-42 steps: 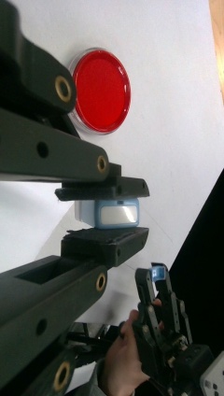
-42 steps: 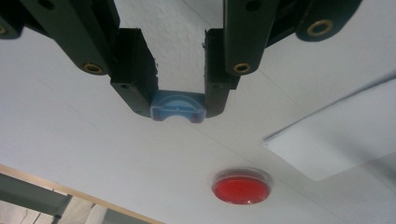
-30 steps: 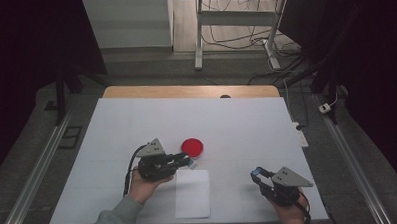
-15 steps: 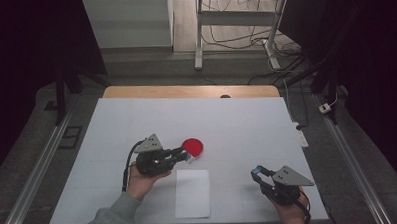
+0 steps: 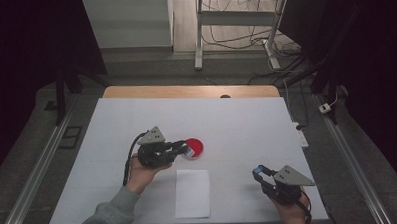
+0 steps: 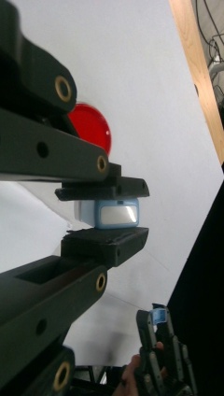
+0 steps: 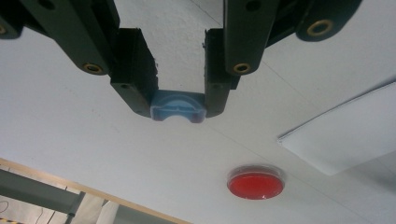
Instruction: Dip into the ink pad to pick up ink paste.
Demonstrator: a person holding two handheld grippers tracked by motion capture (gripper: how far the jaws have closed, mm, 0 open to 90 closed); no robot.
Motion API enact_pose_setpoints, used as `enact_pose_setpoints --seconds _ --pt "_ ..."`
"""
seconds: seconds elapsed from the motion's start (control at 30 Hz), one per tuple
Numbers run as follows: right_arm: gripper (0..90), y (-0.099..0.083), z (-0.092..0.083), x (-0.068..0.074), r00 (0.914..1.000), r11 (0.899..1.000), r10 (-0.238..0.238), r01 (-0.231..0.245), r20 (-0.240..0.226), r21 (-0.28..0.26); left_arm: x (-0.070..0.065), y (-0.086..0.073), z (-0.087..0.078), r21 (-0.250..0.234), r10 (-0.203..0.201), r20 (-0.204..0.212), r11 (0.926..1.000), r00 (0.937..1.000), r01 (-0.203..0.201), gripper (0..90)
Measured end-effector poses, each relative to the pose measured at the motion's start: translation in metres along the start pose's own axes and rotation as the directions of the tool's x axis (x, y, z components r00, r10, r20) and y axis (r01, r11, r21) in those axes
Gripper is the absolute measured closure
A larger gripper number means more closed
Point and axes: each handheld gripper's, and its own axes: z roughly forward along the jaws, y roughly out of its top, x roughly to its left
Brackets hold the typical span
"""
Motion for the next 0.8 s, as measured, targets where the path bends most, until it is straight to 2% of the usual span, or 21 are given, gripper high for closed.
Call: enact_pose_setpoints --seconds 0.1,0.27,0.37,0.5,0.8 --pt "64.9 0.0 0.0 0.0 1.0 1.0 -0.002 0.002 0.004 0.002 0.005 0.005 0.005 0.024 0.008 -0.004 0.9997 1.0 -0.008 76.0" --pt "64.9 -0.001 0.002 0.0 1.0 1.0 -0.006 0.006 -0.004 0.005 0.013 0.009 0.011 0.038 -0.005 -0.008 0.9993 1.0 0.006 76.0" --pt "64.9 -0.001 0.003 0.0 0.9999 1.0 -0.012 0.012 -0.006 0.011 0.017 0.008 0.017 0.062 -0.011 -0.005 0.998 0.9999 0.012 75.9" --pt "64.9 -0.001 0.002 0.0 0.9999 1.0 -0.012 0.012 -0.004 0.008 0.023 0.006 0.026 0.093 -0.001 -0.022 0.9957 0.9997 0.003 75.9" --pt "64.9 -0.001 0.004 0.001 0.9999 1.0 -0.013 0.013 0.0 0.019 0.031 0.002 0.042 0.12 0.0 -0.03 0.9927 0.9996 0.003 75.9"
